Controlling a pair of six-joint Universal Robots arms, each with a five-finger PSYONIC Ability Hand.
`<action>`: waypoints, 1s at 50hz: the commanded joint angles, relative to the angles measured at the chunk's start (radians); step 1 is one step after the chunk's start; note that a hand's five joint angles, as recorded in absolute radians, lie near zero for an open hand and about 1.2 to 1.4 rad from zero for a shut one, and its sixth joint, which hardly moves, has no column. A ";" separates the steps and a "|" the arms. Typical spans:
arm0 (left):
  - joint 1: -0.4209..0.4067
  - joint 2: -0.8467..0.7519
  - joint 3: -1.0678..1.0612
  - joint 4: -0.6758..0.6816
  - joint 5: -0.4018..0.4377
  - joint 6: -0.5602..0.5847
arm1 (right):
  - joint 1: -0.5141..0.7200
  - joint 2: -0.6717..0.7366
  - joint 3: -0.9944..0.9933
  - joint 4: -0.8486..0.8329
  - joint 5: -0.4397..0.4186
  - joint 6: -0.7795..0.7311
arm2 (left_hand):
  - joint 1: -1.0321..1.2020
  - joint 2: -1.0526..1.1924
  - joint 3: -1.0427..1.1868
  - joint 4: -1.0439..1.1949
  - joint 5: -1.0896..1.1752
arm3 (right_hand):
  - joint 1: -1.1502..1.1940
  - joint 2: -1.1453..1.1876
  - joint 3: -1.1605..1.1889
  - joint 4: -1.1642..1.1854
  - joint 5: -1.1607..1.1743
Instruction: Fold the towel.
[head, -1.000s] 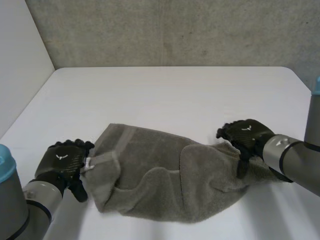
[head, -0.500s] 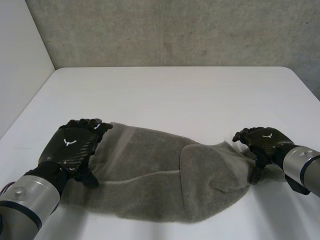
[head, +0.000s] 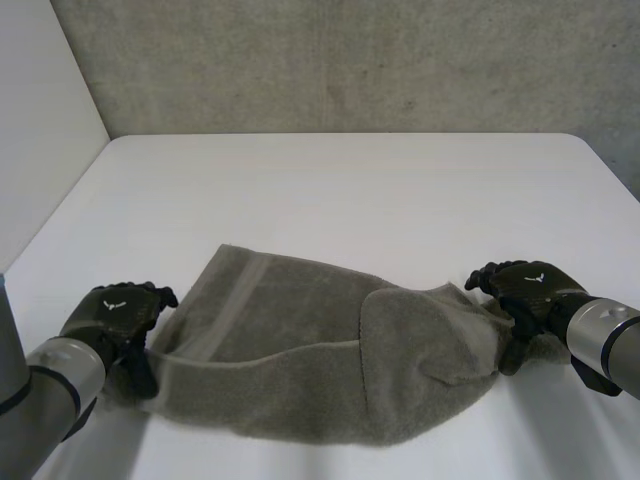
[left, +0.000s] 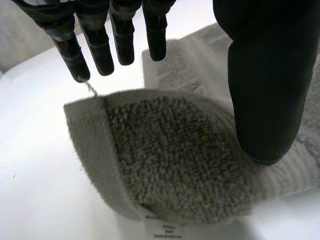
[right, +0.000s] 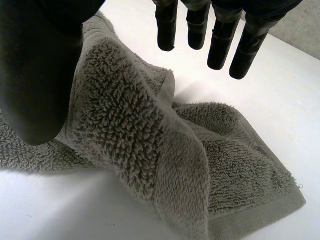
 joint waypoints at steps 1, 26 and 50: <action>0.029 -0.092 0.032 -0.017 -0.002 0.000 | -0.005 0.000 -0.004 0.000 0.001 0.000 | 0.104 0.105 0.105 0.106 0.103 | -0.056 -0.069 -0.070 -0.082 -0.058; 0.014 0.113 -0.010 -0.026 -0.033 0.058 | -0.019 -0.002 -0.114 0.022 0.007 0.003 | 0.973 0.974 0.974 0.975 0.972 | -0.056 -0.069 -0.070 -0.082 -0.058; 0.024 0.337 -0.111 0.264 -0.029 0.046 | 0.027 0.239 -0.740 0.586 -0.148 0.089 | 1.073 1.074 1.074 1.074 1.071 | -0.056 -0.069 -0.070 -0.082 -0.058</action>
